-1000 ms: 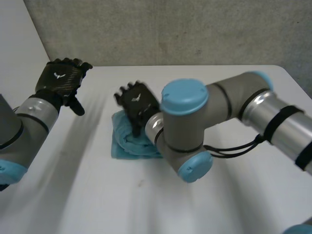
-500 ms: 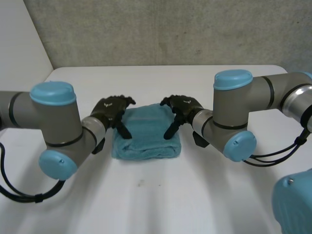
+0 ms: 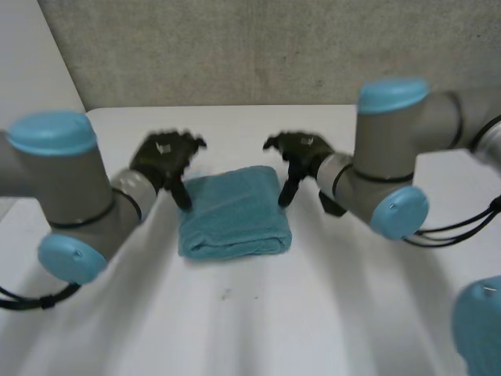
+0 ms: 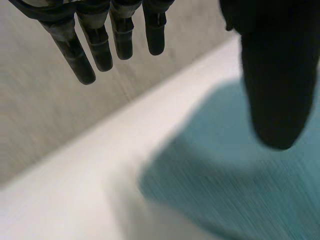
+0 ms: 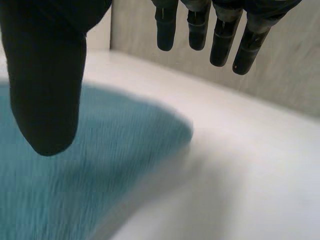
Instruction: Fold the laundry
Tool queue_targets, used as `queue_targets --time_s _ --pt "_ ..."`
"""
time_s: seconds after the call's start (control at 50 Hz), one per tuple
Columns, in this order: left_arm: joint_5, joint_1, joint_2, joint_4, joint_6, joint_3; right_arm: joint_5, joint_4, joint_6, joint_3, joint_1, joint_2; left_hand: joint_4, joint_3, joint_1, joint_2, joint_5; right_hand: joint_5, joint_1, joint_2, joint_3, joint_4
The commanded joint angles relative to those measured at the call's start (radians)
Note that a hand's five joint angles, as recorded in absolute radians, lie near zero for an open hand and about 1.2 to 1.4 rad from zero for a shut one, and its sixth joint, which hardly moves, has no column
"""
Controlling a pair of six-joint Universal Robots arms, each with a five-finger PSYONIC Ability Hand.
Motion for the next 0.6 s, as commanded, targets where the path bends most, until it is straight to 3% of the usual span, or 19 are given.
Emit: queue_targets --time_s 0.02,0.12,0.22,0.26,0.6 --pt "-0.012 -0.001 0.213 -0.014 -0.061 0.081 0.089 -0.085 -0.004 0.142 -0.044 -0.340 -0.014 -0.019 -0.015 -0.015 -0.003 -0.051 -0.032 -0.044 -0.039 -0.058" --pt "-0.012 0.022 0.308 -0.139 -0.153 0.125 0.171 -0.198 -0.067 0.327 -0.105 -0.588 -0.011 -0.016 -0.012 -0.012 0.000 -0.051 -0.032 -0.044 -0.039 -0.058" --pt "-0.006 0.105 0.411 -0.339 -0.237 0.145 0.184 -0.235 -0.136 0.436 -0.148 -0.699 -0.011 -0.016 -0.012 -0.012 0.000 -0.051 -0.032 -0.044 -0.039 -0.058" --pt "-0.001 0.113 0.434 -0.360 -0.253 0.144 0.190 -0.234 -0.189 0.514 -0.189 -0.768 -0.008 -0.013 -0.009 -0.009 0.003 -0.051 -0.032 -0.044 -0.039 -0.058" --pt "-0.003 0.110 0.497 -0.365 -0.259 0.069 0.179 -0.151 -0.196 0.633 -0.220 -0.810 -0.064 -0.069 -0.065 -0.064 -0.053 -0.051 -0.032 -0.044 -0.039 -0.058"
